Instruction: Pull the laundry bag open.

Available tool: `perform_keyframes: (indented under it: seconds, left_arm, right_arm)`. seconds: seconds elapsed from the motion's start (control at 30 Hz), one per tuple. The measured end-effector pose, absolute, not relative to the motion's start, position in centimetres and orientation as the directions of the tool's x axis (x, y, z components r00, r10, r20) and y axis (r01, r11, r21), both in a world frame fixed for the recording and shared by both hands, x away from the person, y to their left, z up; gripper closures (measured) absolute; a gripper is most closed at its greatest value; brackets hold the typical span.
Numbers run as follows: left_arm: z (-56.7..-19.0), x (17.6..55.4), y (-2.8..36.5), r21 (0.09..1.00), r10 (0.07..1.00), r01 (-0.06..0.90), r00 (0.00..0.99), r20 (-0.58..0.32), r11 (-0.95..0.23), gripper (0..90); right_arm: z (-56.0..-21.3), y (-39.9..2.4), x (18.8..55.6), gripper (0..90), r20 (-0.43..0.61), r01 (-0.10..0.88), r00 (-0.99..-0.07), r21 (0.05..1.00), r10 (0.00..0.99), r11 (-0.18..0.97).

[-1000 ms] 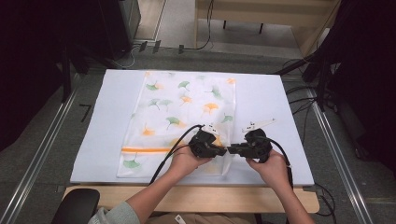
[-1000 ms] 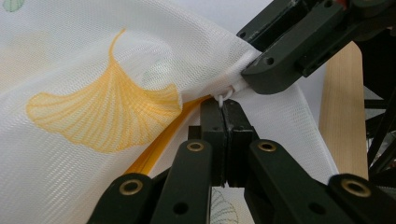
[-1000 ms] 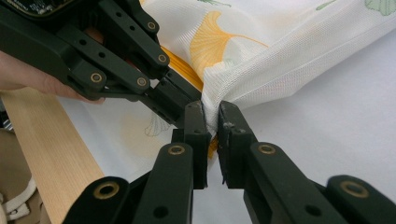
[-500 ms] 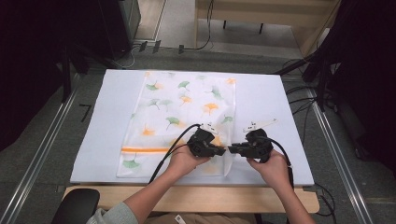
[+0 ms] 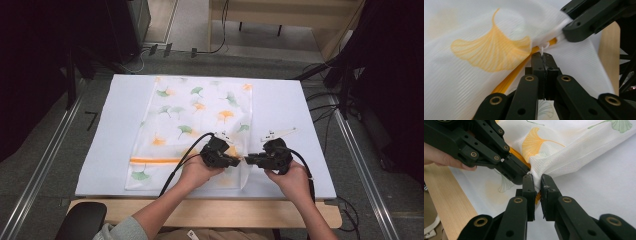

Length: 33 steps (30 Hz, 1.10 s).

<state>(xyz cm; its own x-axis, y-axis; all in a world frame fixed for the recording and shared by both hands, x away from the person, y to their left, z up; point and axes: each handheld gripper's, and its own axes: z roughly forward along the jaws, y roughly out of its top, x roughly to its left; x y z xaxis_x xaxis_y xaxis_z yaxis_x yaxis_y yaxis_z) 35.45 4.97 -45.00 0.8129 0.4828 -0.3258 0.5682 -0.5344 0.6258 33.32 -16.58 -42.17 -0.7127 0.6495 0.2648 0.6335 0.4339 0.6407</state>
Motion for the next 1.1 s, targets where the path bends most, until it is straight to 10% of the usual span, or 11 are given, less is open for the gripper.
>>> perform_keyframes:
  seconds: [1.1]
  left_arm:
    - [-44.96, 35.81, 6.21, 0.596, 0.504, 0.590, 0.799, -0.329, -0.546, 90.0]
  right_arm:
    - [-42.12, -16.75, 33.24, 84.8, 0.260, 0.634, -0.710, 0.641, 0.655, 0.432]
